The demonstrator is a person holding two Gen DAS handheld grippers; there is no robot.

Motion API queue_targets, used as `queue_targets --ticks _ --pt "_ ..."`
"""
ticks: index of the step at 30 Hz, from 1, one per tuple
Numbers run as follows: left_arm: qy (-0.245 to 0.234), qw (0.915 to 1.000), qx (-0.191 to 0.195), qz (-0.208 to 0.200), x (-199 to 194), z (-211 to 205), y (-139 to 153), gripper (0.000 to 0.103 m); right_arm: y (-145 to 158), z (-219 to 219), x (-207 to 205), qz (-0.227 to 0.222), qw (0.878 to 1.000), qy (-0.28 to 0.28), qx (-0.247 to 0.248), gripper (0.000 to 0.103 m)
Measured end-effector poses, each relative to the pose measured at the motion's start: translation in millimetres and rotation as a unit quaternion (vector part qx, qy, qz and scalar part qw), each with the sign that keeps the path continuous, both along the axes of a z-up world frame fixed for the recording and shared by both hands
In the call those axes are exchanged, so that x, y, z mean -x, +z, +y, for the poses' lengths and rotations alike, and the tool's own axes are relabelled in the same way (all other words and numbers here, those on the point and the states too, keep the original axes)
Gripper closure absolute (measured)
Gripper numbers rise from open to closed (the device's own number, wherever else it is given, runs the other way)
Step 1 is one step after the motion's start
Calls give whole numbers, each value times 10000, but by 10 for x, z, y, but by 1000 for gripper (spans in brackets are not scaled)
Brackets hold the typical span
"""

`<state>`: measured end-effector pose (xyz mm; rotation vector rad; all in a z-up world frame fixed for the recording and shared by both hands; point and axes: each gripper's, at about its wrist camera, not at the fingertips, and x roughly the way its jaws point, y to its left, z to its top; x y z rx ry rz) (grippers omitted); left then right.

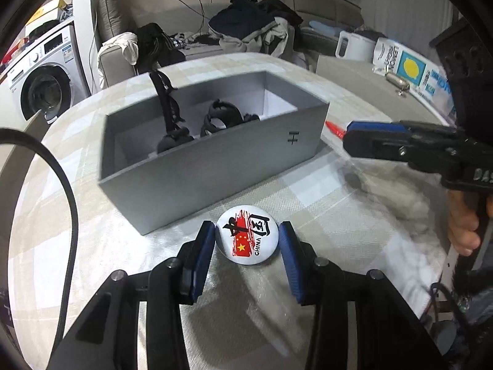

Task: Organize jewelry
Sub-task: 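Carry both badges over the box and open both tools inside it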

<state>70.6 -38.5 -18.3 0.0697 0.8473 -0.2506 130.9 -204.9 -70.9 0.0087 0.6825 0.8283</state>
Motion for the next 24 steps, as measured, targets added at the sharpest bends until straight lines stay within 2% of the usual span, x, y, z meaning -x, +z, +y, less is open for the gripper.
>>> queue_targets --ticks 7,17,24 --pt "65 9984 244 -507 61 99 323 66 185 -15 64 -88 9995 82 -308 62" --pt "340 9925 330 -1129 40 287 740 66 641 -17 23 -366 9974 -61 -620 62" --pt "574 9892 512 -1249 -171 401 769 66 815 14 -108 -519 9942 -200 -921 61"
